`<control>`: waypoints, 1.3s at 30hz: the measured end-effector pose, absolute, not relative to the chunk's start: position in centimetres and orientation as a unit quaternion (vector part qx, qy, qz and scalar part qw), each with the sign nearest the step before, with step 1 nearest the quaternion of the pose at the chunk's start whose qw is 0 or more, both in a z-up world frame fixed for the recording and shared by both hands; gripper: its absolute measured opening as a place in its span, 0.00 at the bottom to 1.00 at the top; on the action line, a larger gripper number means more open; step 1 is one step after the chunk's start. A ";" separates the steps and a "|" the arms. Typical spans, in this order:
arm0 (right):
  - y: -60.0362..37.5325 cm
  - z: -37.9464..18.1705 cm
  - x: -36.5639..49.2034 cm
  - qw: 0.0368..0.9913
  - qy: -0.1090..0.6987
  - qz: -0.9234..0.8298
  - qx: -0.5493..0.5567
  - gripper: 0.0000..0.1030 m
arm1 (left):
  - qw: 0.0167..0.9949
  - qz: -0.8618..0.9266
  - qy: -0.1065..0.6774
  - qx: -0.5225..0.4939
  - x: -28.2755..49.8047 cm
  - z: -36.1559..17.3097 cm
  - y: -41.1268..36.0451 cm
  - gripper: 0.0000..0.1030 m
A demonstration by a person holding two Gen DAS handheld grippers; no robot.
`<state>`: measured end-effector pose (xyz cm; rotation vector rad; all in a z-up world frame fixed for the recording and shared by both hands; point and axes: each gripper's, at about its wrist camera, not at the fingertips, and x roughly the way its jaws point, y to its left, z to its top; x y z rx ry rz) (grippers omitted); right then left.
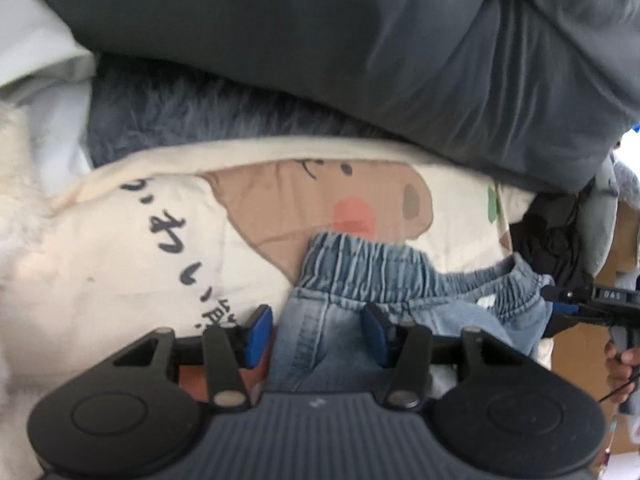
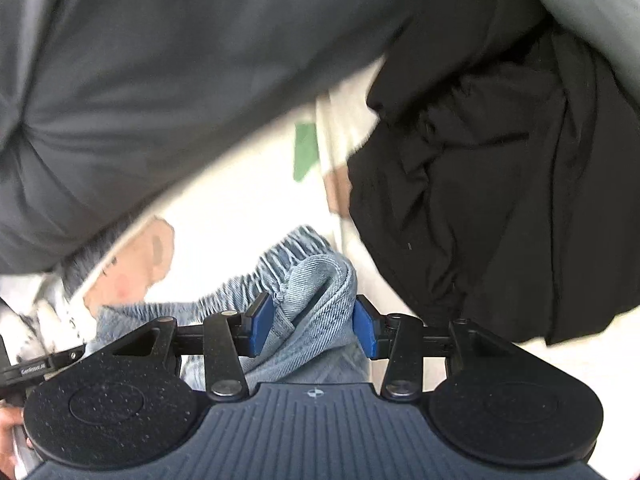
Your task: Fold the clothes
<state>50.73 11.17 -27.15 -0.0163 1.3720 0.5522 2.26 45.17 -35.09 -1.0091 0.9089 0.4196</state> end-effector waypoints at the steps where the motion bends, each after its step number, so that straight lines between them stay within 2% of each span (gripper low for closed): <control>1: 11.1 -27.2 50.8 0.735 0.630 0.252 -0.008 0.49 | 0.761 0.188 0.422 -0.456 2.6 -35.4 45.0 0.51; 3: 10.9 -27.2 50.8 0.728 0.635 0.259 -0.009 0.49 | 0.764 0.183 0.427 -0.448 3.1 -35.5 44.8 0.51; 5: 10.8 -27.5 50.6 0.718 0.643 0.266 -0.010 0.49 | 0.766 0.176 0.432 -0.442 3.6 -35.5 44.7 0.45; 7: 10.9 -28.0 50.3 0.714 0.644 0.273 -0.024 0.47 | 0.767 0.171 0.436 -0.439 3.8 -35.6 44.5 0.44; 8: 11.1 -28.3 50.1 0.715 0.643 0.274 -0.035 0.44 | 0.770 0.172 0.437 -0.432 3.7 -35.5 44.3 0.40; 9: 11.3 -28.4 49.9 0.718 0.638 0.274 -0.046 0.37 | 0.774 0.173 0.438 -0.424 3.6 -35.4 44.2 0.31; 11: 11.9 -27.8 49.6 0.730 0.621 0.276 -0.070 0.22 | 0.781 0.174 0.439 -0.409 3.5 -35.2 43.8 0.26; 13: 12.5 -27.2 49.3 0.742 0.602 0.278 -0.093 0.15 | 0.786 0.181 0.436 -0.398 3.0 -34.8 43.5 0.20; 14: 12.8 -26.9 49.2 0.748 0.593 0.279 -0.105 0.10 | 0.789 0.186 0.432 -0.396 2.6 -34.5 43.4 0.11; 16: 13.4 -26.4 48.9 0.759 0.574 0.280 -0.129 0.04 | 0.792 0.196 0.415 -0.402 1.5 -33.6 43.4 0.11; 22: 15.1 -24.7 48.1 0.786 0.514 0.283 -0.194 0.04 | 0.808 0.213 0.389 -0.388 -0.4 -30.1 42.8 0.11; 33: 19.0 -21.7 48.6 0.806 0.459 0.313 -0.202 0.03 | 0.840 0.268 0.330 -0.337 -4.9 -21.6 41.5 0.10; 39: 21.1 -21.1 49.3 0.814 0.438 0.318 -0.210 0.03 | 0.829 0.289 0.343 -0.335 -3.7 -24.4 44.6 0.10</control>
